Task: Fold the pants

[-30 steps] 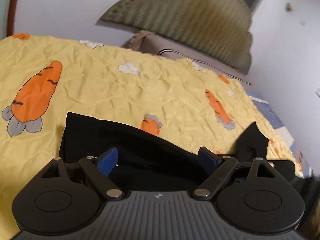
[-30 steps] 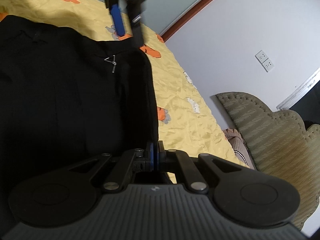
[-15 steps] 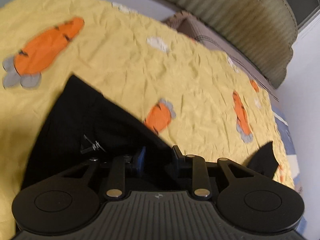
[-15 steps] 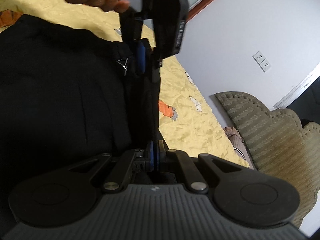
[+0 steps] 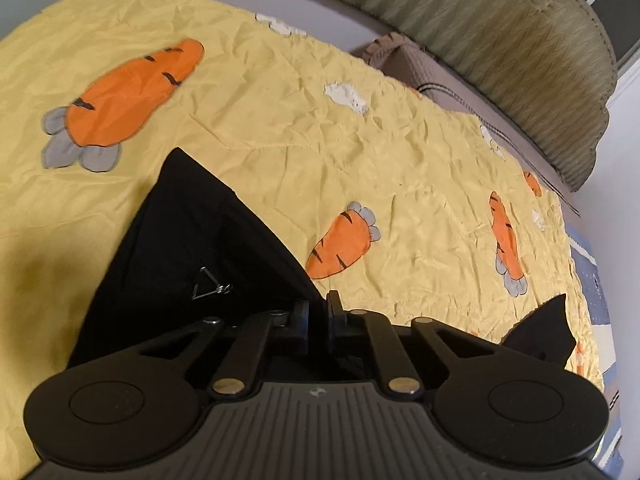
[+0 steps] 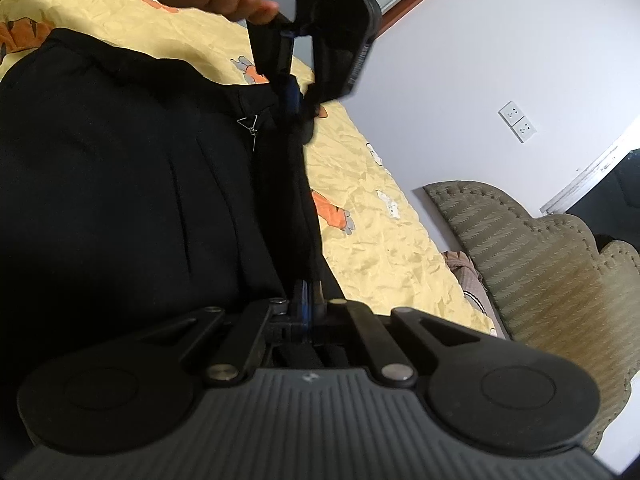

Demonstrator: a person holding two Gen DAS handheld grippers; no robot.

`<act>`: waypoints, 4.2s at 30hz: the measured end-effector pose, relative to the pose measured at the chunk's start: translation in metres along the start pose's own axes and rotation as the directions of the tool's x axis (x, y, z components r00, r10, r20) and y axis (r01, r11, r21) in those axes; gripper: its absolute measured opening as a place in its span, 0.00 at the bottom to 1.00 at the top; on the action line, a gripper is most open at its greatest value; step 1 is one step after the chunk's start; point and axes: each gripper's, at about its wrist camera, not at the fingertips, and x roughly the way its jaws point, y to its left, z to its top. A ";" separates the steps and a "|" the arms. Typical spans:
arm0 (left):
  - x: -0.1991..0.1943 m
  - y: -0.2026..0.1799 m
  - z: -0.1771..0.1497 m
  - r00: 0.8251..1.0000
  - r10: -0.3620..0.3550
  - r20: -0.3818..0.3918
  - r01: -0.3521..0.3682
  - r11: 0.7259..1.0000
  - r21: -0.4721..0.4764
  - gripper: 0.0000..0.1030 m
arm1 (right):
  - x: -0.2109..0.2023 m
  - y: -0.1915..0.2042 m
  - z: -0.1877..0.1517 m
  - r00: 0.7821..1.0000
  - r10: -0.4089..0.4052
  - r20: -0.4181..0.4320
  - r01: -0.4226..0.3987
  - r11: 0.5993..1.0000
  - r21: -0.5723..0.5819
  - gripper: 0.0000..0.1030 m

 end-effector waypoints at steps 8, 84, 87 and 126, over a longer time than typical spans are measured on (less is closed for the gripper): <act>-0.041 0.004 -0.039 0.997 -0.032 0.064 0.030 0.999 0.036 0.05 | -0.011 0.005 0.002 1.000 -0.001 0.017 0.001 1.000 0.026 0.00; -0.152 0.041 -0.194 0.980 0.087 0.180 -0.126 0.966 0.224 0.08 | -0.051 0.031 0.010 0.982 0.181 -0.057 -0.168 0.969 0.181 0.13; -0.140 0.021 -0.188 0.984 0.037 0.172 -0.082 0.961 0.264 0.09 | -0.059 0.044 0.009 0.982 0.174 -0.073 -0.163 0.977 0.138 0.13; 0.028 -0.200 -0.233 0.958 -0.175 -0.229 0.284 0.705 0.649 0.14 | 0.030 -0.225 -0.194 0.869 -0.174 -0.463 0.411 0.774 0.481 0.93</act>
